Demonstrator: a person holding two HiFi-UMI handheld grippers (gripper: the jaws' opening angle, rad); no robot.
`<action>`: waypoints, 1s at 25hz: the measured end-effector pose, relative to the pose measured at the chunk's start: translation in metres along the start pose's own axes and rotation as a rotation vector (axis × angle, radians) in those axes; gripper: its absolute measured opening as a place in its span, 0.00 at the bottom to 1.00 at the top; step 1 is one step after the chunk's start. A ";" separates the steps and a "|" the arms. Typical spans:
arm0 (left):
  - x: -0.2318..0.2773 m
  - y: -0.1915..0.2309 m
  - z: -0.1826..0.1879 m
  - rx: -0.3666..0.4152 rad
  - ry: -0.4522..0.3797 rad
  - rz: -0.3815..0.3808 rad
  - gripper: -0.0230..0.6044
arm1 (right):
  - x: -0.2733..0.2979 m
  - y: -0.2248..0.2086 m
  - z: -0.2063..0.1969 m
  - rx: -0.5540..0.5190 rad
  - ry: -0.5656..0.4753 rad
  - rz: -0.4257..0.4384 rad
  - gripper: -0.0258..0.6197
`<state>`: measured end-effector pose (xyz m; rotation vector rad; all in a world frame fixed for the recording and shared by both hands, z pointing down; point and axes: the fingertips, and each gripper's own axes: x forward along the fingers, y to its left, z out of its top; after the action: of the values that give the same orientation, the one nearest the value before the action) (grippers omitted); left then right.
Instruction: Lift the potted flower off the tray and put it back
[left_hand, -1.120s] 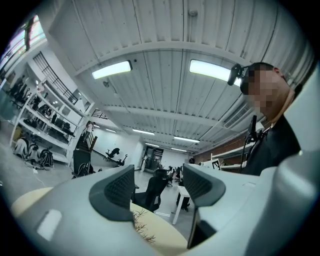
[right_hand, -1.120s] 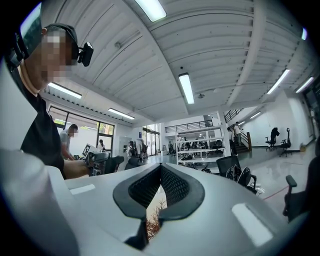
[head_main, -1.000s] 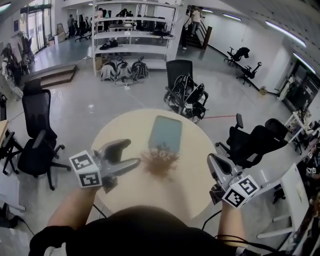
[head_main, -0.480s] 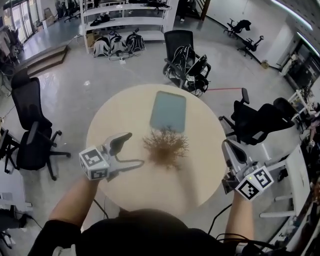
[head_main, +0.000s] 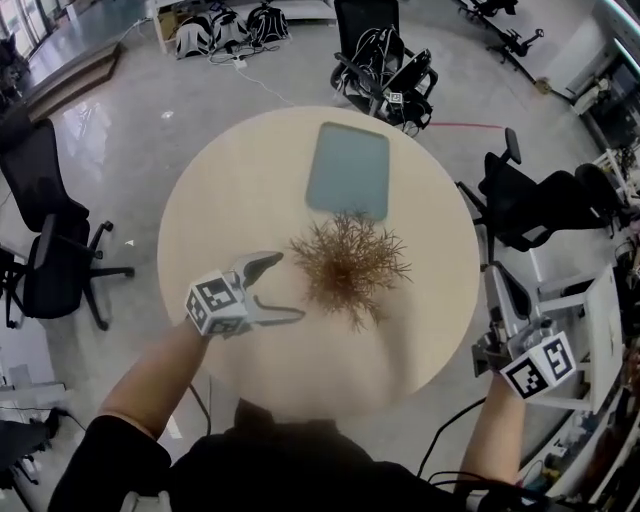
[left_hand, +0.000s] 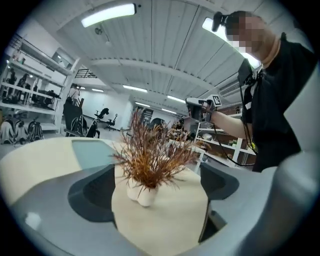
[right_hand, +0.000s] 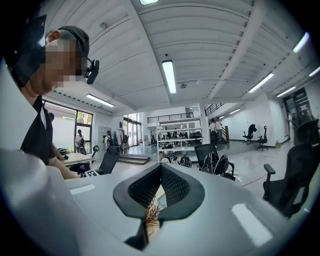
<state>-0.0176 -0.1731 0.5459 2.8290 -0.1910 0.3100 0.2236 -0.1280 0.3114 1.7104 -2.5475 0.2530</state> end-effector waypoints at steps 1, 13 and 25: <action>0.005 0.003 -0.013 -0.005 0.019 -0.007 0.85 | 0.002 -0.001 -0.007 0.003 0.007 -0.001 0.06; 0.078 0.029 -0.094 0.118 0.202 -0.060 0.86 | 0.016 -0.008 -0.083 0.041 0.091 -0.006 0.06; 0.137 0.033 -0.109 0.235 0.250 -0.187 0.87 | 0.007 -0.019 -0.109 0.044 0.118 -0.019 0.06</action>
<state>0.0891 -0.1859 0.6880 2.9703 0.1724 0.6775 0.2344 -0.1232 0.4216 1.6801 -2.4582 0.3995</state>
